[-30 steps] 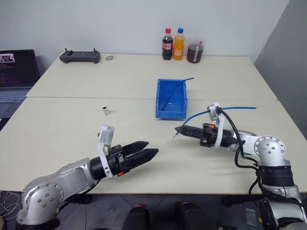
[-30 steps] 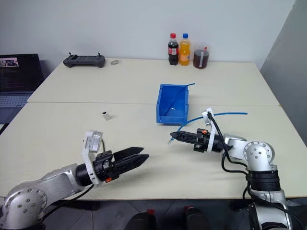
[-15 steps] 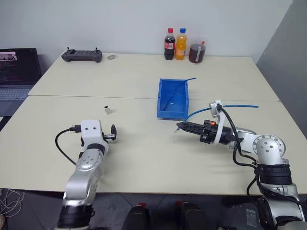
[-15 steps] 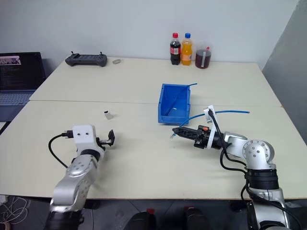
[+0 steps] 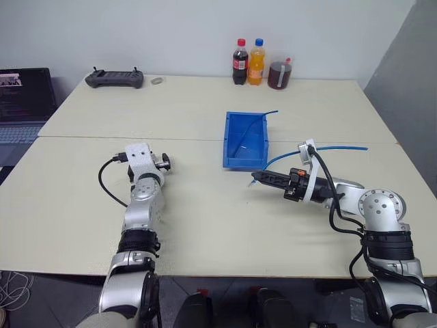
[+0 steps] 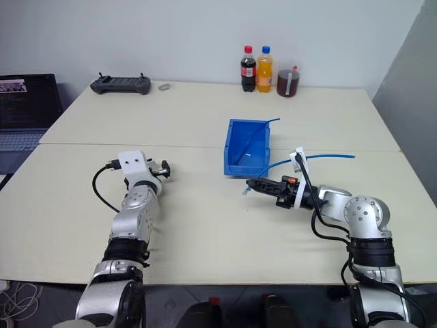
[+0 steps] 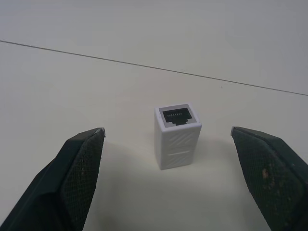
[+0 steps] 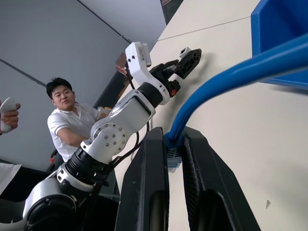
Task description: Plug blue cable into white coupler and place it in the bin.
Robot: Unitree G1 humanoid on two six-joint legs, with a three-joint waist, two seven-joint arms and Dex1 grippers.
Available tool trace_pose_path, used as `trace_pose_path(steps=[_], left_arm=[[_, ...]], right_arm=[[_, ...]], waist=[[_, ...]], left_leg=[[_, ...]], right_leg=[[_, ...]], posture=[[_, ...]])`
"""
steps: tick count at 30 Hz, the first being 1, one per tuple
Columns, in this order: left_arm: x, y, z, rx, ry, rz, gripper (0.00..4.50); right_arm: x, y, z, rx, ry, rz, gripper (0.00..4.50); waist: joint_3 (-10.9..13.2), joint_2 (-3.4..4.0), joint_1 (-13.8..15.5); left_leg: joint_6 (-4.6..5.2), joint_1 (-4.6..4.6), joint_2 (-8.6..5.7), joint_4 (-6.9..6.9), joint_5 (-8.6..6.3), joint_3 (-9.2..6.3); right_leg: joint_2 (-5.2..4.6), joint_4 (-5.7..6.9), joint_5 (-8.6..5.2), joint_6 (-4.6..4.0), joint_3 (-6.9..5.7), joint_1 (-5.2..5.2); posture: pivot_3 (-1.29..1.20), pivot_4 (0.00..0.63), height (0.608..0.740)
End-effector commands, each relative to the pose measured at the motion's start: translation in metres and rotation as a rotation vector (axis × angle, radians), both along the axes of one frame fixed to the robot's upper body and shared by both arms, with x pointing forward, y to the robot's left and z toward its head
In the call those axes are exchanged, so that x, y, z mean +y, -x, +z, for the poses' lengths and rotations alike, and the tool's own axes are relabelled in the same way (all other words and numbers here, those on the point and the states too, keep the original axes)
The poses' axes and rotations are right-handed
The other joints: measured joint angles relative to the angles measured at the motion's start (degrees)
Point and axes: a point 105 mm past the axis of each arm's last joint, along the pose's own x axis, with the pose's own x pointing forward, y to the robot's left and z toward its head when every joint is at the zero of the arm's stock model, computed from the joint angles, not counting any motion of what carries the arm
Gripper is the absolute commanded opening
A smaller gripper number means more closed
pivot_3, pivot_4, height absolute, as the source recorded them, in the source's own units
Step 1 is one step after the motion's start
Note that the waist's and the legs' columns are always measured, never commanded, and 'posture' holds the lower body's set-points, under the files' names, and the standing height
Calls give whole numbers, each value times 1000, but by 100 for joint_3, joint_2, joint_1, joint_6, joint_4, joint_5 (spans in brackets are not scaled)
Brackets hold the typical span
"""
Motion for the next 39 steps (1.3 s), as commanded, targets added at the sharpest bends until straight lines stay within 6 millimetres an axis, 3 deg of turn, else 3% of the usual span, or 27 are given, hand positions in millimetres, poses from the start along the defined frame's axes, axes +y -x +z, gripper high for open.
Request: trace_pose_path(steps=[1, 7, 18, 24, 27, 31, 35, 39], left_arm=[[-3, -5, 6, -25, 7, -23, 4259], [-17, -10, 3, -12, 14, -74, 3053], [-17, -14, 7, -6, -11, -99, 790], [-12, -10, 6, 7, -23, -82, 780], [-14, 2, 8, 8, -69, -143, 780], [-45, 39, 10, 17, -155, -501, 780], [-82, 85, -9, 96, -180, -900, 780], [-114, 107, -15, 108, -265, -1205, 780]], right_arm=[[-3, -1, 16, -64, -14, -13, 113], [-5, -1, 14, -61, 4, -24, 113], [-6, -3, 14, -48, -11, -41, 113], [-5, -1, 14, -46, -15, -38, 113], [-5, 0, 14, -55, -6, -37, 113], [-2, 7, 19, -115, 49, 0, 113], [11, 14, 20, -244, 175, 76, 113], [29, 17, 21, -389, 258, 136, 113]], waist=[[0, 0, 5], [0, 0, 19], [0, 0, 45], [0, 0, 44], [0, 0, 20], [0, 1, -18], [4, 10, -21], [6, 14, 13]], left_leg=[[0, -3, 0, 0, 0, -2], [-1, -2, -2, 4, 0, -2], [-1, -4, -3, 5, 1, -5], [-1, -4, -3, 5, 1, -5], [-1, -4, -2, 5, 1, -4], [-4, -5, 1, -2, 0, 1], [-5, -1, 4, -4, 1, 3], [-3, 20, 0, -2, 1, 1]], right_leg=[[0, 0, 0, 0, -2, -2], [-2, 5, 0, 0, -2, -3], [-3, 5, 1, 1, -5, -3], [-3, 5, 1, 1, -5, -3], [-3, 5, 1, 1, -4, -3], [-5, 5, 1, 0, 1, -8], [-4, 9, -1, -3, 3, -14], [-2, 9, -3, -2, 0, 7]], posture=[[0, 150, 740], [0, 150, 740], [0, 150, 740], [0, 150, 740], [0, 150, 740], [0, 150, 740], [0, 150, 740], [0, 150, 740]])
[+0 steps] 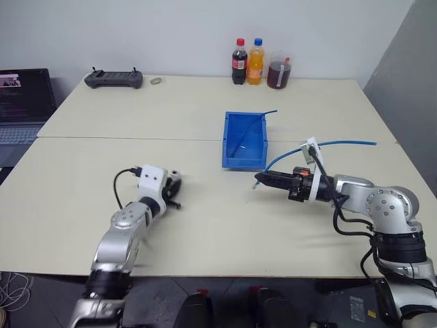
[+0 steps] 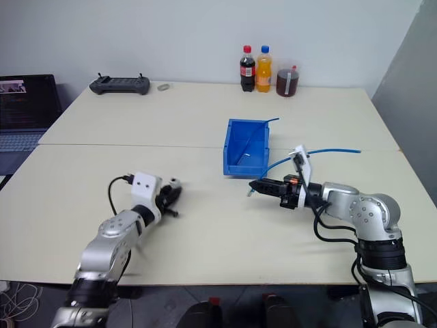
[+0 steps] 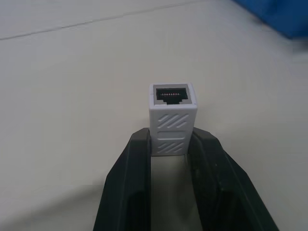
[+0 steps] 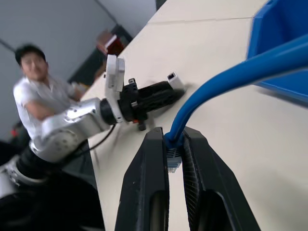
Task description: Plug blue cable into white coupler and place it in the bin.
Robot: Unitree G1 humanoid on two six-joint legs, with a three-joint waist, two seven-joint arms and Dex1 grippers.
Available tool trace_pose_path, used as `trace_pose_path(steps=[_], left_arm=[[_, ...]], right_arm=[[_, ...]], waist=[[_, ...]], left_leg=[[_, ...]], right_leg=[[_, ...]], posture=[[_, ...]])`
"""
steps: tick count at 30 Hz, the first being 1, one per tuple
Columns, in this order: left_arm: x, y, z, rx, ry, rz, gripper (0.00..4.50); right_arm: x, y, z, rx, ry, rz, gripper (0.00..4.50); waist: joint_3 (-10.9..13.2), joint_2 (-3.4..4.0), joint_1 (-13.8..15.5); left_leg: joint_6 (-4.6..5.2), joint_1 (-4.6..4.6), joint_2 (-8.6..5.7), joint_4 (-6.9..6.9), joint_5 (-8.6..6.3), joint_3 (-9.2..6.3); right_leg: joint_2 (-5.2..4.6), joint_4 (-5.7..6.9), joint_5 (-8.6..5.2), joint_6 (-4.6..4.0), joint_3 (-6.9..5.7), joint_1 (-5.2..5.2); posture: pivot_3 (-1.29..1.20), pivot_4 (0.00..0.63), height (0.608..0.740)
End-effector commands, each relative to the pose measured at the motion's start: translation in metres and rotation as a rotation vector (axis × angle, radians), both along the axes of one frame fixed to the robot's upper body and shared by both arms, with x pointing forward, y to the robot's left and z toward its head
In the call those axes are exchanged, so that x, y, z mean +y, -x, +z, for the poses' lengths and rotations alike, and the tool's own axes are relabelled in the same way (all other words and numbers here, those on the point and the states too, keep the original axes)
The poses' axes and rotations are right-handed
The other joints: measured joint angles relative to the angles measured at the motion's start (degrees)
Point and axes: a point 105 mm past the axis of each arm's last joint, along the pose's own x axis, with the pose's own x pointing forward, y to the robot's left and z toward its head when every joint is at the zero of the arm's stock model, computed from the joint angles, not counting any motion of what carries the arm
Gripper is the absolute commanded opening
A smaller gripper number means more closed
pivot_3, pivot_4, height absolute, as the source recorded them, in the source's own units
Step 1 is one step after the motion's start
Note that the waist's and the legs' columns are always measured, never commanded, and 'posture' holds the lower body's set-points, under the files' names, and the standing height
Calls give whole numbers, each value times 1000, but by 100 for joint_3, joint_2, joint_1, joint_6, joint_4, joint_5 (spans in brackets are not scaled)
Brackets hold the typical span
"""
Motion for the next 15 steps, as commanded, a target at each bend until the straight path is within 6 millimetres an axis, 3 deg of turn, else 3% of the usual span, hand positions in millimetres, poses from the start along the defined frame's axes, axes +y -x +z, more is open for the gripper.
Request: trace_pose_path(steps=[1, 5, 8, 15], left_arm=[[-42, 20, -1, -16, -60, -345, 780], [-65, 28, -4, -4, -64, -563, 780], [-70, 32, -15, 7, -109, -685, 780], [-74, 38, -21, 8, -104, -839, 780]], right_arm=[[22, 4, 16, -208, 57, 85, 113], [42, 12, 13, -322, 105, 184, 113], [48, 14, 2, -381, 161, 227, 113], [52, 8, -11, -399, 174, 229, 113]], waist=[[1, 1, 20], [1, 0, 24], [0, 0, 15], [0, -1, 9]], left_leg=[[1, -1, -3, 1, 0, 0], [2, -3, -4, 5, 0, 2], [2, -5, -3, 3, 0, -1], [3, -5, 0, 5, -1, -1]], right_leg=[[0, -1, 0, 1, 0, 0], [1, -4, 0, 1, 1, 0], [2, -4, 0, 0, -2, -2], [3, -3, 0, -1, -2, -2]], posture=[[0, 150, 740], [0, 150, 740], [0, 150, 740], [0, 150, 740]])
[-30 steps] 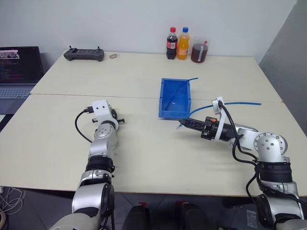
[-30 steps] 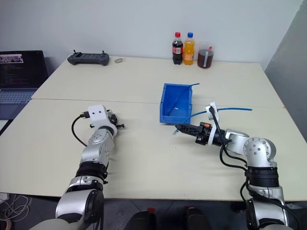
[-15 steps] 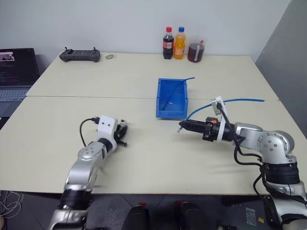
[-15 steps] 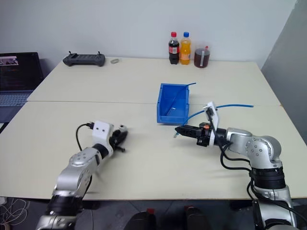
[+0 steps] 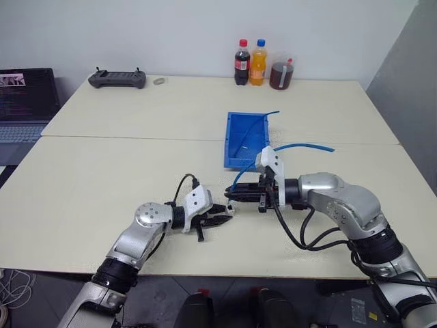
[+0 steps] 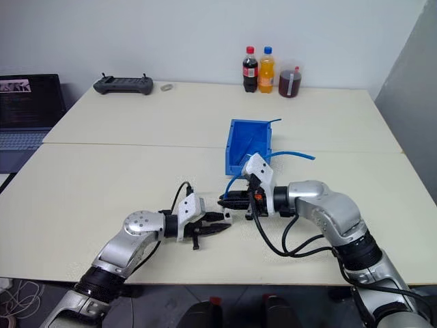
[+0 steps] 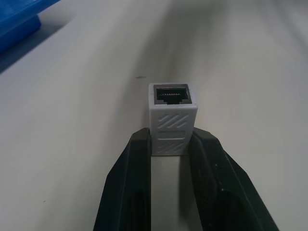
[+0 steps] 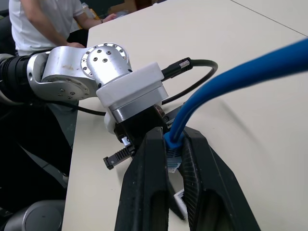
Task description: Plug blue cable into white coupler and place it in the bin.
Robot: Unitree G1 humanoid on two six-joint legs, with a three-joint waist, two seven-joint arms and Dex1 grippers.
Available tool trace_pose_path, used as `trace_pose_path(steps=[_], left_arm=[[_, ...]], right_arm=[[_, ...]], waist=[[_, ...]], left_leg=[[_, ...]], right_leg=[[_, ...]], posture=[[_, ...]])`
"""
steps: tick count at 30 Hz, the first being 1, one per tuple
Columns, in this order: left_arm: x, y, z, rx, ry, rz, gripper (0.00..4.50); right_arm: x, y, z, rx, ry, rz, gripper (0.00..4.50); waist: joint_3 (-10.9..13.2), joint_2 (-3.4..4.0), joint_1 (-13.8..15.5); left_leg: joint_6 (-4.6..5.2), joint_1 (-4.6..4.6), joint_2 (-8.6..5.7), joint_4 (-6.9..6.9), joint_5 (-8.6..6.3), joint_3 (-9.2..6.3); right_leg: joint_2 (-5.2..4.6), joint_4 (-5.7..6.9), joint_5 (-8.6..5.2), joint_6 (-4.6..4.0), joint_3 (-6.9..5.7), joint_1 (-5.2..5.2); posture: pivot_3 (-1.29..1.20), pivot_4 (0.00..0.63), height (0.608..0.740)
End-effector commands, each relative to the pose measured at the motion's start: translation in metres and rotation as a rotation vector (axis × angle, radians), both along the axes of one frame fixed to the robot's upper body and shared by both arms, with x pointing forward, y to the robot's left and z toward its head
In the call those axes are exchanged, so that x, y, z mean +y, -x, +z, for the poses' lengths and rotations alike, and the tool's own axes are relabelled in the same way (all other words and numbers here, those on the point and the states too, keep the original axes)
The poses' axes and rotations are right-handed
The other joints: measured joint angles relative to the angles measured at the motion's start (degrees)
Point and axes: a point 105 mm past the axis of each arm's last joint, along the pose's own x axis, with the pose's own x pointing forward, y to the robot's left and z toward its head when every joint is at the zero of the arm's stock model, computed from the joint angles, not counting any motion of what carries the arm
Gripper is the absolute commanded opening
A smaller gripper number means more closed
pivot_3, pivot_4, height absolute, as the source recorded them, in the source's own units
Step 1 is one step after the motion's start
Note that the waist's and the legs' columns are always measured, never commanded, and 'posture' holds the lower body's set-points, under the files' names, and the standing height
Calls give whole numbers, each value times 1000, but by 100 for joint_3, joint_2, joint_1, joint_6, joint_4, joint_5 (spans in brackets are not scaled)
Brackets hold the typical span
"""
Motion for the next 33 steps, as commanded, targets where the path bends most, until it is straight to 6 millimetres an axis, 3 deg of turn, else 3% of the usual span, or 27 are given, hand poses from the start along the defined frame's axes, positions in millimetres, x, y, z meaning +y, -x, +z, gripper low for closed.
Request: trace_pose_path(steps=[1, 15, 22, 33], left_arm=[[-6, 10, -10, 18, -19, -114, 780], [3, 1, -8, 27, 3, -91, 780], [0, 6, -7, 21, -3, -122, 780], [2, 10, -9, 29, -4, -109, 780]], right_arm=[[5, -2, -1, -49, -11, 13, 113], [-6, 6, -26, -44, 36, 39, 113], [-8, -3, -33, -66, 63, 9, 113], [-11, 1, -46, -77, 110, 34, 113]], waist=[[0, 0, 0], [-1, -1, -6], [-1, -1, -6], [-3, -1, -5]], left_leg=[[0, 1, 0, 0, 0, 0], [1, 3, 1, 2, 0, -2], [1, 2, 0, 4, 0, -2], [1, 4, 1, 4, 0, -2]], right_leg=[[0, 0, 0, 0, 0, 0], [2, 4, 0, 0, -1, 1], [2, 5, 0, 0, -1, 2], [2, 5, 0, -1, -1, 2]], posture=[[0, 150, 740], [0, 150, 740], [0, 150, 740], [0, 150, 740]])
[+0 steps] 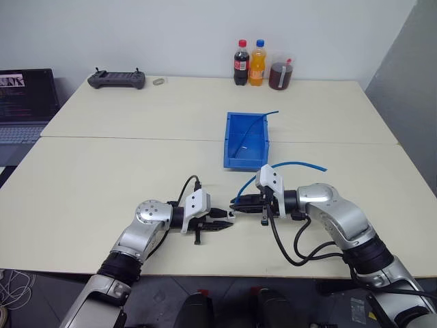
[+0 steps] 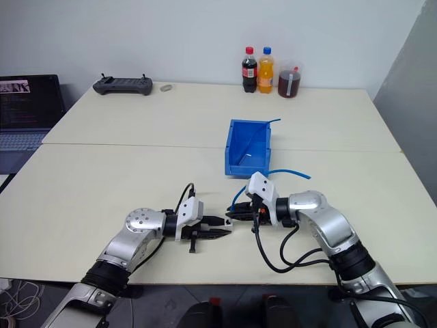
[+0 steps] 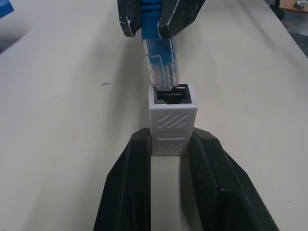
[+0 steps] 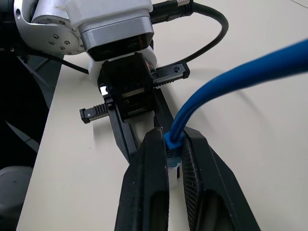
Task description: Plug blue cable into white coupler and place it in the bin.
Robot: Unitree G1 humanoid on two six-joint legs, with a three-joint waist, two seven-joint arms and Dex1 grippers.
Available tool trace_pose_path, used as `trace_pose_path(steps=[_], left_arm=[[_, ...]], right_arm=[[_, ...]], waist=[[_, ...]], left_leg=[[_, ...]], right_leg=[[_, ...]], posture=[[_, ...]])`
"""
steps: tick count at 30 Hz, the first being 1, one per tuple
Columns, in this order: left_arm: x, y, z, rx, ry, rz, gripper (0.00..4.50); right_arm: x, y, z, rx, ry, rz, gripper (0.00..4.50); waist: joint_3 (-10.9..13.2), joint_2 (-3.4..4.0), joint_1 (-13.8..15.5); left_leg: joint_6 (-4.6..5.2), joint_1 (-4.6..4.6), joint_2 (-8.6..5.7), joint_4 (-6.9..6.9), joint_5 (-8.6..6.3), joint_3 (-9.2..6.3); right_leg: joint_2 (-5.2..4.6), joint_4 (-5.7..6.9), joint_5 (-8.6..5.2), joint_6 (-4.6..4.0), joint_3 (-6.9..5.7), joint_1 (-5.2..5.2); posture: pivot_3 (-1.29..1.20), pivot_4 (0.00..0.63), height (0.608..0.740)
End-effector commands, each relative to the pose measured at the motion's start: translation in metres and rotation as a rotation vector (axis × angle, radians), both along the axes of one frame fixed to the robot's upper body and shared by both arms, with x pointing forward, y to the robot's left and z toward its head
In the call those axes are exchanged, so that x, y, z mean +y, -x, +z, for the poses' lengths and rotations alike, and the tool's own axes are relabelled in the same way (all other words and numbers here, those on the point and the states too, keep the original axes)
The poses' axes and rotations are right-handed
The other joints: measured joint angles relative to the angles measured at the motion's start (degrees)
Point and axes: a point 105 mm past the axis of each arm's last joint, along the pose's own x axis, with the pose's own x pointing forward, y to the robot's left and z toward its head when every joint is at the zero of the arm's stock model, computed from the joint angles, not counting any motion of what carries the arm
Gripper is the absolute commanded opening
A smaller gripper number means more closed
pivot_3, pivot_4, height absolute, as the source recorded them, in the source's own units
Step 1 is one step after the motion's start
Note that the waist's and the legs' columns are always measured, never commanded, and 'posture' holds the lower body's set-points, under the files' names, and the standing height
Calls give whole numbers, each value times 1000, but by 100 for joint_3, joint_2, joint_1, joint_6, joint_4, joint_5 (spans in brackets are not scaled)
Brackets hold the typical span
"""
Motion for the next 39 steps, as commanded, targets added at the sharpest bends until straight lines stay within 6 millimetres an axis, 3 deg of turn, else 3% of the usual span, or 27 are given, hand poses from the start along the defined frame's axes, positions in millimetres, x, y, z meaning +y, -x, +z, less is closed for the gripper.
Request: trace_pose_path(steps=[1, 12, 39], left_arm=[[1, 7, -6, 20, -17, -13, 780], [9, 11, -5, 22, -30, 1, 780], [16, 6, -5, 29, -53, 28, 780]], right_arm=[[-1, 4, -7, -2, 22, 7, 113], [5, 0, -18, 4, 24, -6, 113], [7, -3, -8, 35, -5, 6, 113]], waist=[[-1, 0, 0], [-10, 4, -30], [-14, 5, -39]], left_leg=[[0, 0, 0, 0, 0, 0], [0, 9, 6, -1, 0, 2], [0, 14, 10, -1, 0, 2]], right_leg=[[0, 0, 0, 0, 0, 0], [6, 4, 0, 0, 3, 3], [11, 9, 0, -1, 4, 4]], posture=[[0, 150, 740], [0, 150, 740], [0, 150, 740]])
